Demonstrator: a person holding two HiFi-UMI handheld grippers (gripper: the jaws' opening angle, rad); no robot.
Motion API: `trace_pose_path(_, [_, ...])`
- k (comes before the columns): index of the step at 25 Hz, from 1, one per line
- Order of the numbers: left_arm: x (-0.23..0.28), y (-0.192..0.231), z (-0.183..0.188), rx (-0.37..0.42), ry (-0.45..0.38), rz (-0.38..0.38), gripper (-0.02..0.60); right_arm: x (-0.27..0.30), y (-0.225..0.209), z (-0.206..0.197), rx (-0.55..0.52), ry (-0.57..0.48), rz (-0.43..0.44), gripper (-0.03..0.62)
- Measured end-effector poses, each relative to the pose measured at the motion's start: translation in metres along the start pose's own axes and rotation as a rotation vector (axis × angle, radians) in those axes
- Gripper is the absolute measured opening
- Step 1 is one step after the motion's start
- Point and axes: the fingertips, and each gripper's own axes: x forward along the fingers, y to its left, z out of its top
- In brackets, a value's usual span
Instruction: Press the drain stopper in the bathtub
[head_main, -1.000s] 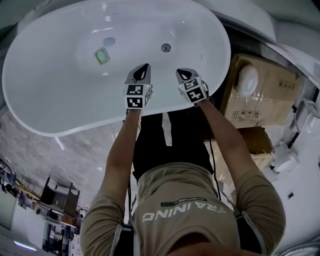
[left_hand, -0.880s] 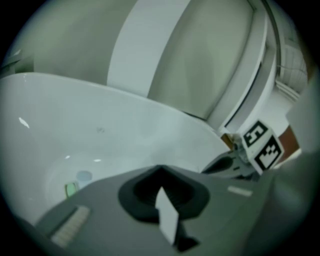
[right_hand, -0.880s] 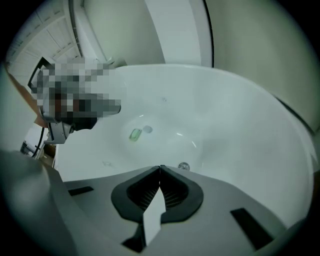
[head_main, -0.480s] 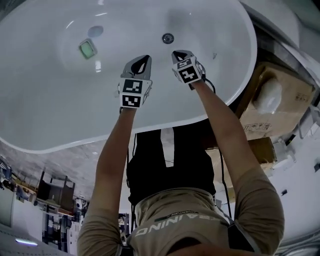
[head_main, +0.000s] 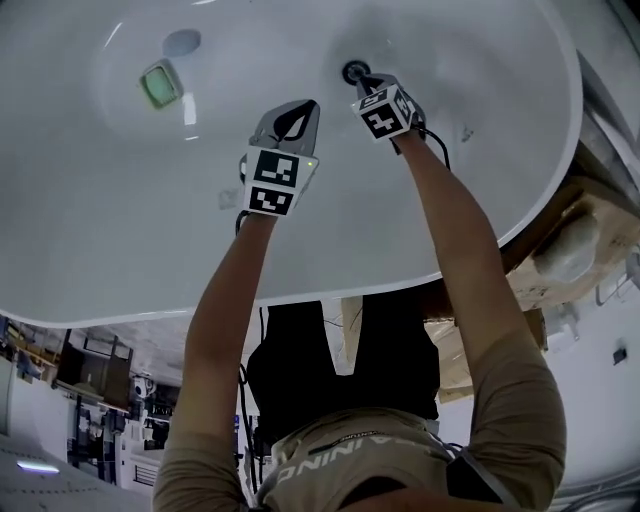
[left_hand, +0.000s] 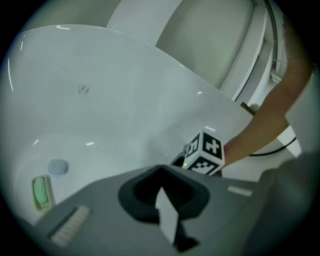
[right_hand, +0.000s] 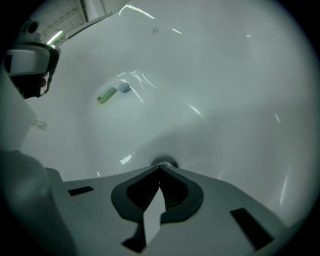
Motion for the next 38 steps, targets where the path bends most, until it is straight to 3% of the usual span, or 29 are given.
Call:
trace_pose_path(11, [0.033, 0.012, -0.029, -0.060, 0.025, 0.020, 0.002, 0.048, -0.010, -0.004, -0.076, 0.054, 0.024, 0.014])
trace_pose_path(26, [0.043, 0.021, -0.043, -0.067, 0.033, 0.004, 0.002, 0.062, -0.009, -0.006, 0.011, 0.098, 0.008, 0.014])
trace_pose_path(33, [0.051, 0.024, -0.044, -0.068, 0.032, -0.012, 0.002, 0.065, -0.009, -0.006, -0.043, 0.121, -0.026, 0.014])
trace_pose_path(38, [0.056, 0.020, -0.043, -0.066, 0.031, -0.023, 0.002, 0.067, -0.010, -0.003, -0.030, 0.163, 0.002, 0.014])
